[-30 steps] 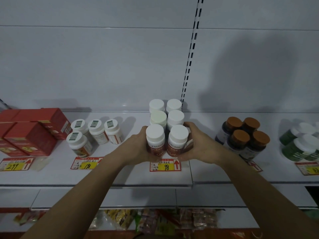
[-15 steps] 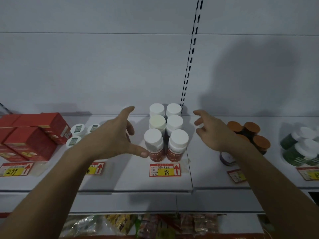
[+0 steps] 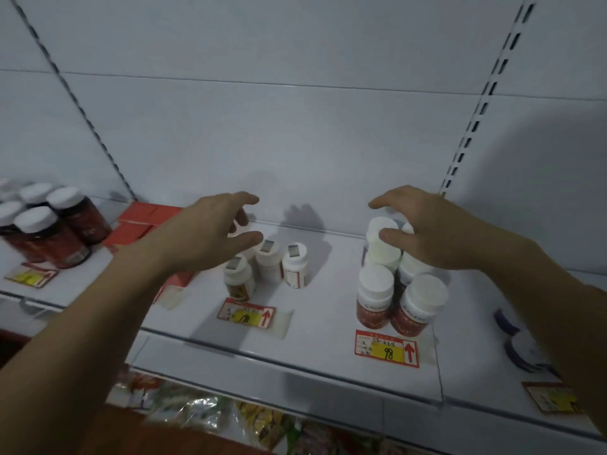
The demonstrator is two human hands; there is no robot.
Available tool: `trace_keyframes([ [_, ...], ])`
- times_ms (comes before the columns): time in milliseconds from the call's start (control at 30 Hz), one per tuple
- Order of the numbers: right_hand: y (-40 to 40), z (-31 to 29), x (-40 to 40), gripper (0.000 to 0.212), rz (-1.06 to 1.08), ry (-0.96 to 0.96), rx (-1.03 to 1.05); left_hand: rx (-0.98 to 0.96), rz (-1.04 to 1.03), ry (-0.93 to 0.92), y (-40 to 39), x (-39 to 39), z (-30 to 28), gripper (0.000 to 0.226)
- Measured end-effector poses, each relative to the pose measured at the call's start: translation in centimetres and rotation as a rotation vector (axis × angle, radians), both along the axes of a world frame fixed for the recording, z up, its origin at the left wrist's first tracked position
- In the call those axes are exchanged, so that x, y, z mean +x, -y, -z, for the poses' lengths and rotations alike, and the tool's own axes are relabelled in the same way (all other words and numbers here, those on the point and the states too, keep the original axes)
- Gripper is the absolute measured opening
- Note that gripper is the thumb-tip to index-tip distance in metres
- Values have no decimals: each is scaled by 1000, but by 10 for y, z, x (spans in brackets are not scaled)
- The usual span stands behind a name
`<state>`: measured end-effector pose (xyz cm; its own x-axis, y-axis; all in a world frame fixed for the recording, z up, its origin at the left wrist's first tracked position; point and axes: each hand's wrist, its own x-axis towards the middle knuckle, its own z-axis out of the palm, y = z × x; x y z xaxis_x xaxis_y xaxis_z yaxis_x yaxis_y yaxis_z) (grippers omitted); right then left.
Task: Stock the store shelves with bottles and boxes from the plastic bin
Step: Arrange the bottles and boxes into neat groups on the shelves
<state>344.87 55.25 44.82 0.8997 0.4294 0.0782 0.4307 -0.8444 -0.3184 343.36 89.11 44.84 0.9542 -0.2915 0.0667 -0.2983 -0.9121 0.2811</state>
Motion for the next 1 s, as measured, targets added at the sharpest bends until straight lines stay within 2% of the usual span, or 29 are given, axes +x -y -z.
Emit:
trace_keyframes([
  [133,-39,8,7,46,-96,6,39,-1,-7,-12,-25,-4,6,59],
  [267,-78,18,10,49,-106,-64,5,-7,-1,-30,-44,-1,9,55],
  [500,-119,30,6,50,25,-102,64,-38,128,11,-63,13,26,43],
  [667,-139,46,3,61,122,-118,-56,-54,240,24,-62,25,40,34],
  [833,-145,58,2,43,199,-144,12,-82,342,67,-66,31,52,27],
  [1000,-146,54,-11,33,240,-152,-12,-108,435,51,-70,28,66,21],
])
